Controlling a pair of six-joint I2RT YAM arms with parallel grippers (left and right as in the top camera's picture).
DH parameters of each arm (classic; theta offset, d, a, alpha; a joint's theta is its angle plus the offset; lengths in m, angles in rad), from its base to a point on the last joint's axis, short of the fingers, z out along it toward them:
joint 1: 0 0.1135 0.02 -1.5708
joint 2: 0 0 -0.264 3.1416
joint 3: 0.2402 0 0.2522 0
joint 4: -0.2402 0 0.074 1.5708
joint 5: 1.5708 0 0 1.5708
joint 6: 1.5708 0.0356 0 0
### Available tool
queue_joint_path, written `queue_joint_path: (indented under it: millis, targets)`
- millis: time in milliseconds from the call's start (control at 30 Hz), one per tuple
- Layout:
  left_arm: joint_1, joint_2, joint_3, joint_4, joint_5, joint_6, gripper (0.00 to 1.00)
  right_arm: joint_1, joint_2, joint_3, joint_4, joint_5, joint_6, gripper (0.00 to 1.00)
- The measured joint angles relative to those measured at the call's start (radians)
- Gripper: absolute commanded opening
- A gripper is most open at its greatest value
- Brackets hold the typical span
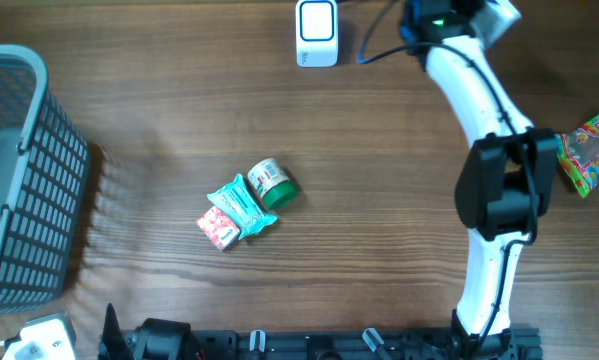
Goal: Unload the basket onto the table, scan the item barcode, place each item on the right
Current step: 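Carry the Hansaplast pack right and drop it near the Haribo bag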
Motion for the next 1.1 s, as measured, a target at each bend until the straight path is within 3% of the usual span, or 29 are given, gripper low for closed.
queue_joint_path:
  millis: [167, 300, 400, 433, 467, 633, 867, 967, 1100]
  targets:
    - [0.000, 0.000, 0.000, 0.000, 0.000, 0.000, 1.00, -0.147, 0.000, -0.004, -0.255, -0.179, 0.289, 0.60]
    - [0.000, 0.000, 0.000, 0.000, 0.000, 0.000, 1.00, -0.314, 0.000, -0.013, -0.316, -0.399, 0.475, 0.61]
    - [0.000, 0.000, 0.000, 0.000, 0.000, 0.000, 1.00, -0.449, 0.000, -0.053, -0.320, -0.555, 0.576, 0.73]
    - [0.000, 0.000, 0.000, 0.000, 0.000, 0.000, 1.00, -0.492, 0.000, -0.069, -0.319, -0.615, 0.599, 0.82]
    - [0.000, 0.000, 0.000, 0.000, 0.000, 0.000, 1.00, -0.527, 0.001, -0.082, -0.319, -0.662, 0.621, 0.99]
    - [0.000, 0.000, 0.000, 0.000, 0.000, 0.000, 1.00, -0.639, 0.005, -0.096, -0.354, -0.871, 0.730, 1.00]
    - [0.000, 0.000, 0.000, 0.000, 0.000, 0.000, 1.00, -0.603, -0.108, 0.001, -0.549, -1.368, 0.901, 1.00]
    - [0.000, 0.000, 0.000, 0.000, 0.000, 0.000, 1.00, -0.488, -0.238, 0.034, -0.708, -1.567, 0.910, 1.00]
    - [0.000, 0.000, 0.000, 0.000, 0.000, 0.000, 1.00, -0.205, -0.282, 0.038, -0.913, -1.661, 0.756, 1.00]
